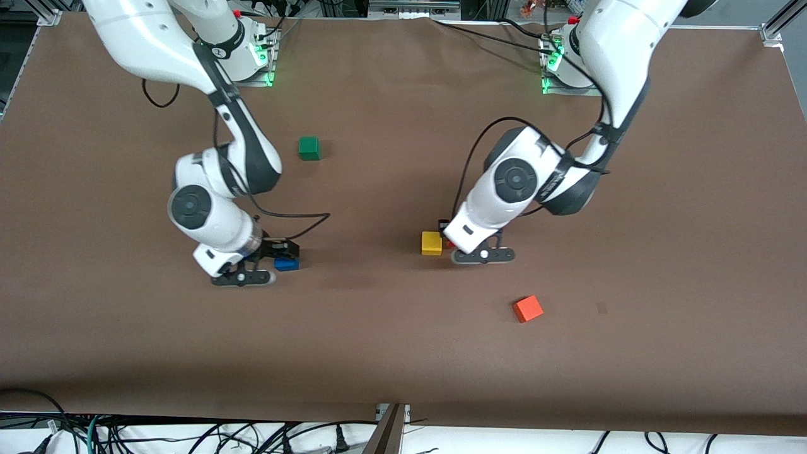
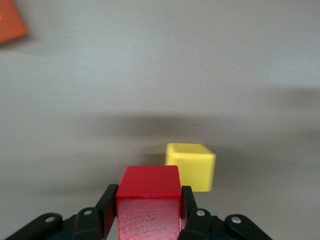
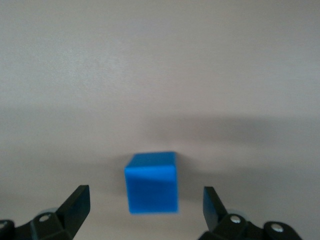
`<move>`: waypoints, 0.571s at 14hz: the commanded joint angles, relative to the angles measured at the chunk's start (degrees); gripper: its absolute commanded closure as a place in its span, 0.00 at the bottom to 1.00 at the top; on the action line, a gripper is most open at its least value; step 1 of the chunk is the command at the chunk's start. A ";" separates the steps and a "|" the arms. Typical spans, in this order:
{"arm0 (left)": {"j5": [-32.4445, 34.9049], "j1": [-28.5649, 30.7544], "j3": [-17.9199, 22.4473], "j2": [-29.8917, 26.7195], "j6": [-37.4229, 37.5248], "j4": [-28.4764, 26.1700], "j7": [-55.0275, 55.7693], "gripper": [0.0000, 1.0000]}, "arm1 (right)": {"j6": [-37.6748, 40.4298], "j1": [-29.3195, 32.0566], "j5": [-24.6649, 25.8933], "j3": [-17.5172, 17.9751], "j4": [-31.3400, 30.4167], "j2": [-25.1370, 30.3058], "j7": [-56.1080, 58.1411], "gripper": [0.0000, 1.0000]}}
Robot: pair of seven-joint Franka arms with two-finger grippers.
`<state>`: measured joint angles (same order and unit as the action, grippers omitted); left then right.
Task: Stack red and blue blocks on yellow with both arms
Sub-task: 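Carry the red cube toward the yellow cube while the right gripper reaches the blue cube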
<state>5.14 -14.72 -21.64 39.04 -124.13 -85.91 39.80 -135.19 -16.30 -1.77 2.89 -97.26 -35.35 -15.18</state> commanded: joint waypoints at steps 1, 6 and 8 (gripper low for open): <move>2.14 -2.94 0.90 5.16 3.10 8.12 3.17 1.00 | -1.74 -0.22 -0.70 0.01 0.67 -1.83 -0.03 0.01; 3.56 -4.53 1.33 8.15 3.01 10.41 4.22 1.00 | -6.12 -0.31 0.10 0.00 -3.62 -2.01 0.94 0.16; 3.65 -5.23 1.33 8.77 3.01 11.03 4.93 1.00 | -8.24 -0.40 0.10 0.01 -5.65 -1.83 1.02 0.49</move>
<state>6.80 -18.29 -20.90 46.31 -122.84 -78.21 42.69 -140.54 -16.64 -1.73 2.80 -99.94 -37.86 -14.95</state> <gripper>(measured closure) 0.445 0.216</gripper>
